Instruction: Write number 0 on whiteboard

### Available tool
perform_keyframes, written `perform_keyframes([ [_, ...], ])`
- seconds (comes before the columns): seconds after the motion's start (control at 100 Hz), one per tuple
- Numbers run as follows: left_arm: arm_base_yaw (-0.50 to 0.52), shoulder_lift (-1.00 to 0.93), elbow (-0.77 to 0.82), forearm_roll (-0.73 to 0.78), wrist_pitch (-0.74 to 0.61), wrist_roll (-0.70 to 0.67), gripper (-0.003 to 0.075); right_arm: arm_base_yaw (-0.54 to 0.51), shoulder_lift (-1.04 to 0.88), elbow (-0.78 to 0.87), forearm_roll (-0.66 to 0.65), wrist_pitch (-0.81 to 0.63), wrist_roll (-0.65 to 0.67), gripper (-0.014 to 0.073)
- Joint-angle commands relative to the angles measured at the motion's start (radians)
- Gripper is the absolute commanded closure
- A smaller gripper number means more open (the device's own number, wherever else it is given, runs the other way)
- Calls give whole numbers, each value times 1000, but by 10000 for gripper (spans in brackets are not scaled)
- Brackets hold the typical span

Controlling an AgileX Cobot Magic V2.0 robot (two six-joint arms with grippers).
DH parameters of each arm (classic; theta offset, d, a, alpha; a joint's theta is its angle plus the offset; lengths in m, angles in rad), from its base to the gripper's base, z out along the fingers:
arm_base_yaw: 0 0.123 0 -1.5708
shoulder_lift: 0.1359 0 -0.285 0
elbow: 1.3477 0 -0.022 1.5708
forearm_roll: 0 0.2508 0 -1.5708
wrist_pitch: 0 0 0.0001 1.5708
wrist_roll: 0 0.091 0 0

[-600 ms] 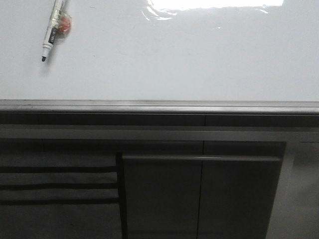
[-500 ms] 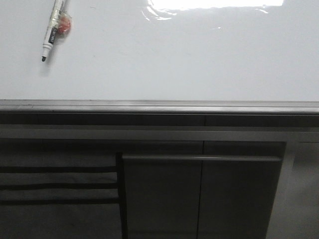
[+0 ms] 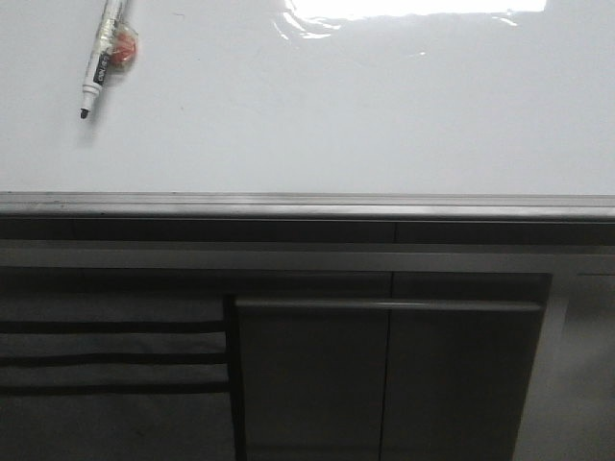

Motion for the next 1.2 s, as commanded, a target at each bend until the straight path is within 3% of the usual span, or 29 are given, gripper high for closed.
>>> perform_keyframes([
  [0.0,0,-23,24,-11,-71,-2,741,-7,-19,14,-2,-85,-1,659],
  [0.3,0,-23,18,-39,-102,-2,741,-7,-19,-1,-2,-88,-1,659],
  [0.45,0,-23,-52,-112,-91,-2,741,-7,-10,-143,-2,84,-1,659],
  [0.59,0,0,-202,-113,13,-2,741,-7,58,-326,-4,287,-17,659],
  [0.77,0,142,-436,-71,249,-2,741,-7,242,-529,-4,453,-87,659],
  [1.0,0,365,-662,-62,484,-2,741,-7,435,-670,-4,516,-87,659],
  [1.19,0,456,-681,-62,482,-2,741,-7,484,-670,-4,539,-87,659],
])
